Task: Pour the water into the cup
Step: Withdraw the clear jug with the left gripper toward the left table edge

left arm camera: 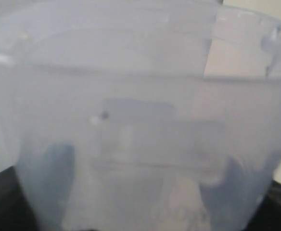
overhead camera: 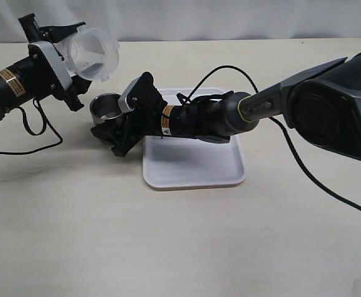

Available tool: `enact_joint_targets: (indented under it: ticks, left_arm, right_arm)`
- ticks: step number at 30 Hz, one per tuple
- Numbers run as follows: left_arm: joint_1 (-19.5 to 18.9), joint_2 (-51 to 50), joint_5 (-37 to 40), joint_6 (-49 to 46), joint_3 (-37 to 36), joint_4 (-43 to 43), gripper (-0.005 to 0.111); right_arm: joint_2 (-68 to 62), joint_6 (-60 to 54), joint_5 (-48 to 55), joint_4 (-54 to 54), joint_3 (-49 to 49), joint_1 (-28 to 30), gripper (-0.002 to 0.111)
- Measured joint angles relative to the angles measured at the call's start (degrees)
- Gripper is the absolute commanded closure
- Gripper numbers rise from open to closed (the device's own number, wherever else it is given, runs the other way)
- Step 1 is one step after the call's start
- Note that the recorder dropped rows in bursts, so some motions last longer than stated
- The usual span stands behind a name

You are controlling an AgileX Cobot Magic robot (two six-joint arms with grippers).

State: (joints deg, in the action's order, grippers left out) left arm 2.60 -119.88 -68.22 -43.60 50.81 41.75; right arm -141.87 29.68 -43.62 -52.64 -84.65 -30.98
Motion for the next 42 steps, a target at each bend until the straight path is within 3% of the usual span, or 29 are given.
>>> enact_joint_targets:
  ticks: [4,9,11,23,27,33,42]
  left_arm:
    - [0.0,0.0,0.0,13.4,0.0,-1.8,0.107]
    - [0.0,0.0,-0.1,36.3,1.5,-13.1,0.107]
    - [0.0,0.0,-0.2,40.5,1.8,-16.4,0.107]
    - [0.0,0.0,-0.3,42.3,2.0,-18.7,0.107]
    - [0.0,0.0,0.7,44.3,2.0,-26.0,0.107]
    - [0.0,0.0,21.1,47.4,8.2,-31.5,0.107]
    - [-2.1,0.0,25.8,50.0,8.5,-43.1,0.107]
  right_arm:
    - [0.0,0.0,0.0,0.0,0.0,0.0,0.104]
    - [0.0,0.0,0.0,0.0,0.0,0.0,0.104]
    - [0.0,0.0,0.0,0.0,0.0,0.0,0.104]
    - [0.0,0.0,0.0,0.0,0.0,0.0,0.104]
    - [0.0,0.0,0.0,0.0,0.0,0.0,0.104]
    - [0.0,0.0,0.0,0.0,0.0,0.0,0.104]
    - [0.0,0.0,0.0,0.0,0.0,0.0,0.104]
